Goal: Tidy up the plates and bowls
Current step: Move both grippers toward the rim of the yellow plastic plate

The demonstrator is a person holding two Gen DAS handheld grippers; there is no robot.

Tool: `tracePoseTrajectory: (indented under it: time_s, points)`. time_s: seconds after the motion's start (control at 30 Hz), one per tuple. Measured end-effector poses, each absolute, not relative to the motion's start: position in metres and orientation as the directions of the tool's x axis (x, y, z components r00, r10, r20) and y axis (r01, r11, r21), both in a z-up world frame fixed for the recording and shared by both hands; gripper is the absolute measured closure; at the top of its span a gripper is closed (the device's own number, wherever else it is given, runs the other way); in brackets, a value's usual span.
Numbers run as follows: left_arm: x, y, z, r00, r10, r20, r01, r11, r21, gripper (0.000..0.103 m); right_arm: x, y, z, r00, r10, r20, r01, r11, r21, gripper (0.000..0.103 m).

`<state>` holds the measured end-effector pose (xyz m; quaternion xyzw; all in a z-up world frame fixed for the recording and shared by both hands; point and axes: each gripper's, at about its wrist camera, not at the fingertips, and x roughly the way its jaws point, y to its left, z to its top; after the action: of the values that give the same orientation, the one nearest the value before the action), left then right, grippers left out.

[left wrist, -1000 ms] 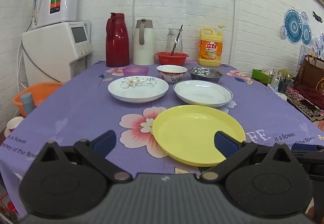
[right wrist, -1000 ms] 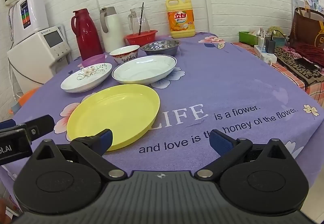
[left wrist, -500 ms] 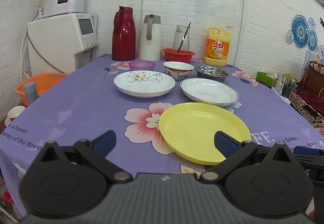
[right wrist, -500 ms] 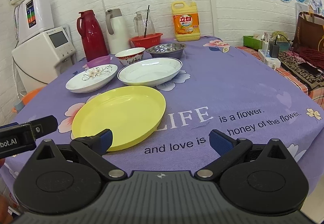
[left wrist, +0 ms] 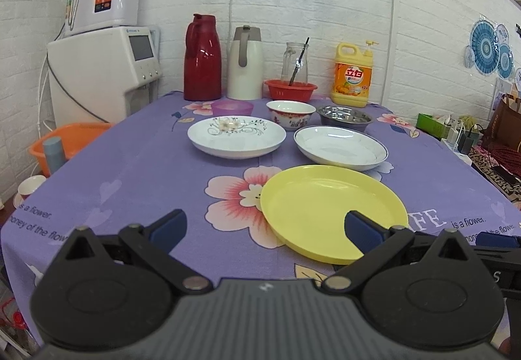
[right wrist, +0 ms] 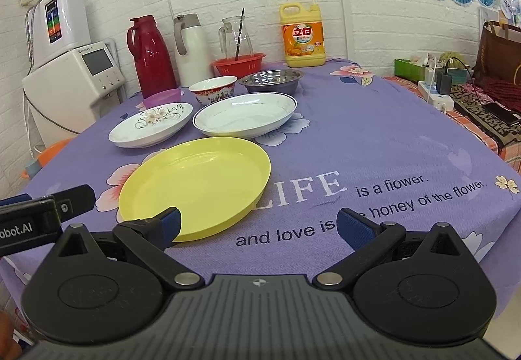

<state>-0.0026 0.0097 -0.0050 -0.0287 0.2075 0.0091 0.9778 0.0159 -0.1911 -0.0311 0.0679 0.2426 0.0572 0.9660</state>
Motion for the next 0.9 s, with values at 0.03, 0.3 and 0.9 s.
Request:
tracePoseTrajectory:
  time_s: [0.03,0.3,0.9]
  points:
    - [-0.0029,0.0095,-0.0049,0.915,0.015,-0.404,-0.036,0.998,-0.045,0.000,0.0156,-0.1909,-0.0314,0.876,0.144,-0.461,-0.077,0.984,0.160,0.000]
    - [-0.0028,0.0103,-0.0054,0.915,0.031,-0.402,-0.047,0.998,-0.031,0.000,0.0165,-0.1914,-0.0325,0.873,0.143,-0.467,-0.073,0.984,0.165,0.000]
    - [0.0025,0.0121,-0.0065,0.907,0.033,-0.419,-0.050,0.998,-0.031,0.000,0.0181,-0.1893,-0.0329,0.870,0.142,-0.471,-0.074,0.984,0.160,0.000]
